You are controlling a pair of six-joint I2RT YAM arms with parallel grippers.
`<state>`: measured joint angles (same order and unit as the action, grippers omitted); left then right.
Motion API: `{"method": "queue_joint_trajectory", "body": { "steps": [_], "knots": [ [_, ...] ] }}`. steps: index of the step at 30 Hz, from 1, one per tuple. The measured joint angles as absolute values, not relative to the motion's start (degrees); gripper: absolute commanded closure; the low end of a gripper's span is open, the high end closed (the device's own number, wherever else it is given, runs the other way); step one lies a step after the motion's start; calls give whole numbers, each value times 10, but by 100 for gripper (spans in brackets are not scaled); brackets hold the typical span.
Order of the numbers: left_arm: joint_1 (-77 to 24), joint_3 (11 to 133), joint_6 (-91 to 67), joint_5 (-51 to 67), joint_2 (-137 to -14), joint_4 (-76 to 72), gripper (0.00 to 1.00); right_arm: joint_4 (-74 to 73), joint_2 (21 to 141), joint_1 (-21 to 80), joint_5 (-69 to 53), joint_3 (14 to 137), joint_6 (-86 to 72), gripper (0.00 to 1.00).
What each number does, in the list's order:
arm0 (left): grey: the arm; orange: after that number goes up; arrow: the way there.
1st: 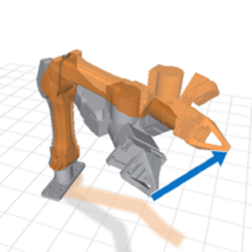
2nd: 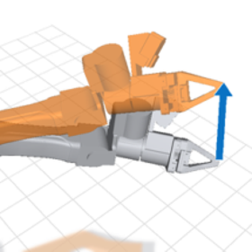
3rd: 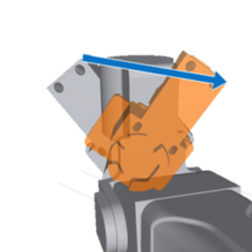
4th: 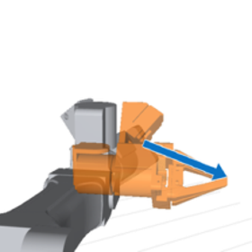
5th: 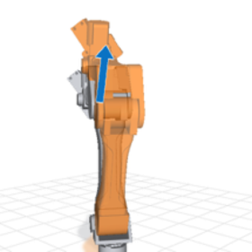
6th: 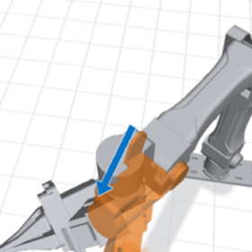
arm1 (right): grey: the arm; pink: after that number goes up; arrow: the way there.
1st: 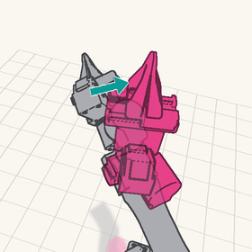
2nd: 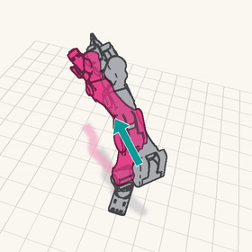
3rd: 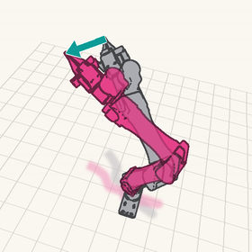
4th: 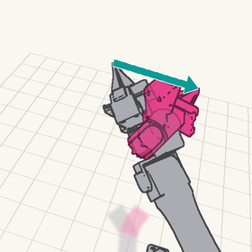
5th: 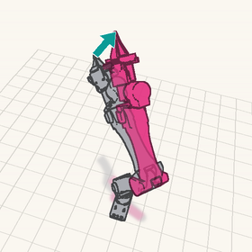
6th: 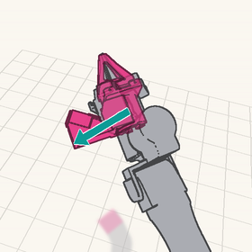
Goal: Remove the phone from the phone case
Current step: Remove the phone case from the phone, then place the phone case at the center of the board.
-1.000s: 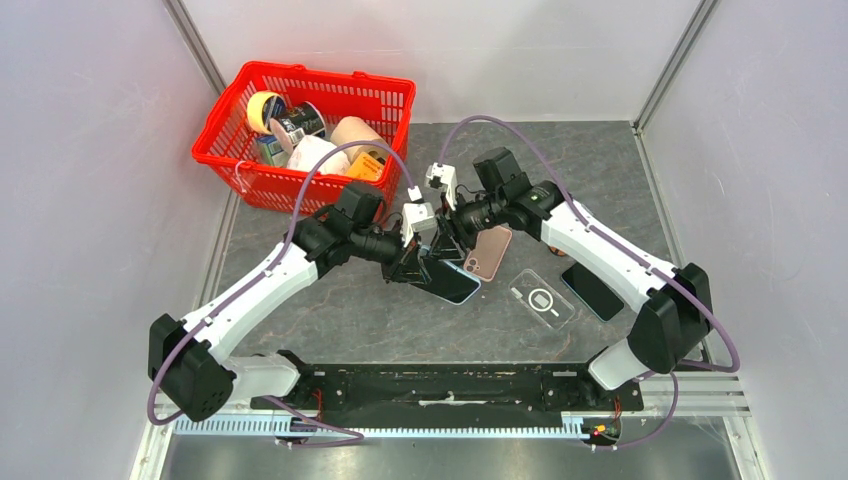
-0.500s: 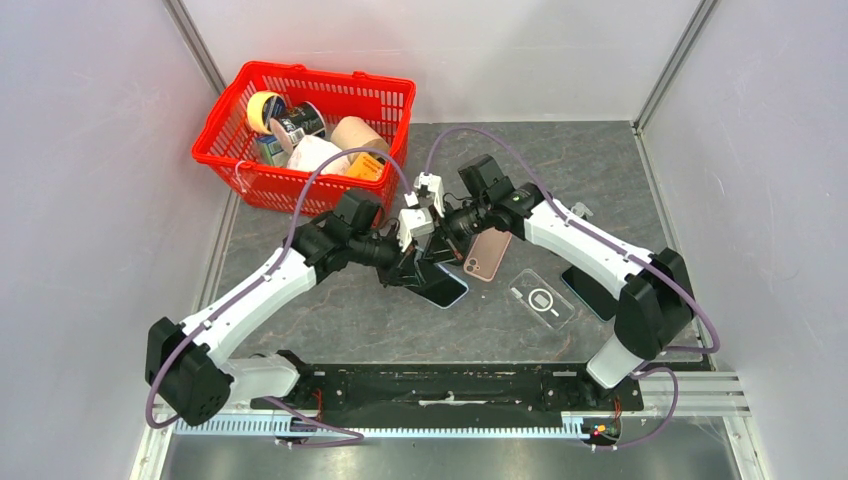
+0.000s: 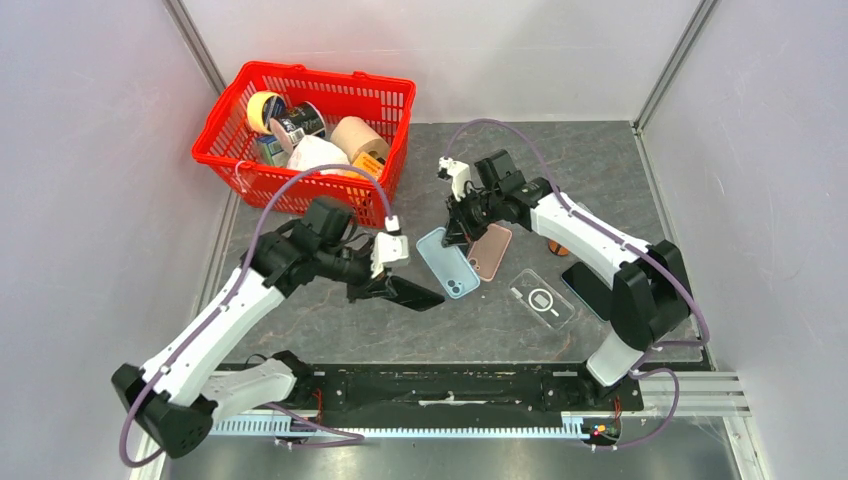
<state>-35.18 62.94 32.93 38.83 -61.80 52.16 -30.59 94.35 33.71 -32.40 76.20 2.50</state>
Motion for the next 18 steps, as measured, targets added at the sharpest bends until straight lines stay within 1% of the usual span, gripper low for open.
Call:
{"method": "queue_joint_trajectory", "body": {
  "steps": [5,12,18],
  "knots": [
    [-350,630,376,345,-565,612,98,-309,962,324,-326,752,20,100],
    [-345,630,380,302,-533,640,98,-287,995,356,-387,742,10,100],
    [-344,630,379,292,-527,643,98,-262,1072,389,-429,743,-17,100]
  ]
}}
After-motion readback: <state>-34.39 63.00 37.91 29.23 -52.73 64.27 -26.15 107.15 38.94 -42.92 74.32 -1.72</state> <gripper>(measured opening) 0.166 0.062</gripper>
